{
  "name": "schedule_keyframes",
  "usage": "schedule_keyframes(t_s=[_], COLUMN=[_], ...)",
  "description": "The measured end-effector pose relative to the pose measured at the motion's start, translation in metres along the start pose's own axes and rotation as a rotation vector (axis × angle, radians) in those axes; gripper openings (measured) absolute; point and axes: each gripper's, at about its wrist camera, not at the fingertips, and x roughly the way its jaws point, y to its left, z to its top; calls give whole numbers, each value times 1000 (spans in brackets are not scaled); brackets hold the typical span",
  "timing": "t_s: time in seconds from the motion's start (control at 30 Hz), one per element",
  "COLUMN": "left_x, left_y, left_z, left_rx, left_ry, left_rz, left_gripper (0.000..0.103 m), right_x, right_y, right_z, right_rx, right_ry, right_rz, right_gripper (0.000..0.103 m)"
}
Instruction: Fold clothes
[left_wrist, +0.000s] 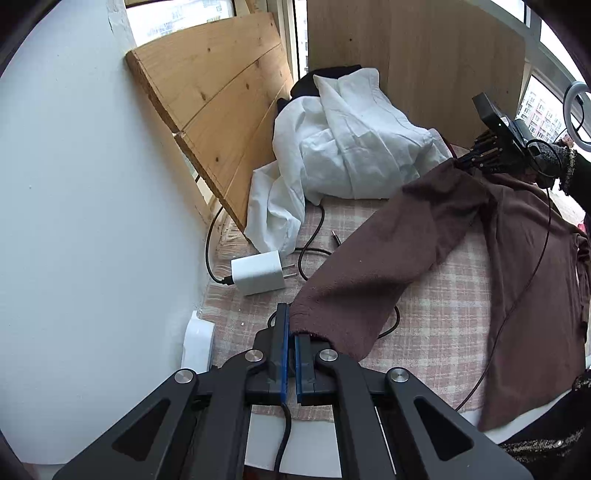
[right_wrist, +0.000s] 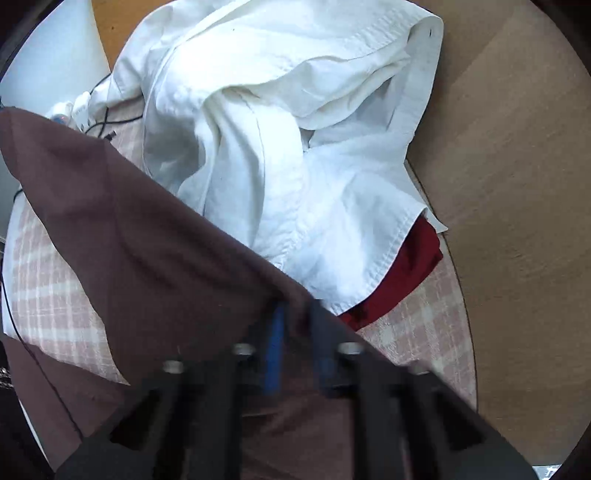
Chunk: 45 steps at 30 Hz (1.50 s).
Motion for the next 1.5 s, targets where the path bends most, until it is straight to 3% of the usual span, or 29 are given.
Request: schedule_keyframes(t_s=[0.13,0.3,0.53,0.6,0.67,0.7,0.77,0.8,0.9,0.97,1.03,1.07,1.17,1.27,1.43,1.5], left_x=[-32,-72,-95,-102,-93,-85,-69,-65,-67,-75,-80,-83,-78,-63,7,42], left_y=[-8,-47,-129,-153,-182,-196,-213,-214,-202,-195,-193,-191,-198,-205,-219,-225], left_z=[5,-2,-40,-59,-91,-111,-146,-160,-192,-203,-198,-195,-162,-108,-9,11], left_rx=[-9,62,222,241,281,323,359,339,230,180,147,131,152,180,196,184], left_ry=[-70,-148,-123,-107,-12,48,160,196,248,246,208,189,117,21,-66,-26], left_rz=[-30,-87,-101,-171,-256,-240,-215,-210,-191,-167,-168,-169,-167,-148,-195,-223], left_gripper=[2,2,2,2,6,8,8,8,8,8,9,9,9,10,21,21], right_x=[-38,-70,-77,-86,-89,-93,-106,-112,-157,-181,-200,-209,-225,-230,-194,-168], right_y=[-12,-36,-36,-32,-26,-25,-25,-25,-14,-5,9,16,27,17,-34,-52], right_z=[-6,-29,-69,-89,-109,-123,-155,-171,-220,-247,-262,-263,-250,-228,-175,-154], right_rx=[62,245,373,371,369,382,428,450,523,591,616,609,601,621,687,706], right_ry=[-112,-253,-286,-281,-224,-187,-109,-71,-134,-194,-254,-276,-290,-294,-296,-263], right_rz=[-58,-162,-167,-177,-148,-125,-77,-52,18,191,340,349,236,121,90,71], right_gripper=[2,2,2,2,4,7,24,24,35,40,40,40,40,40,40,40])
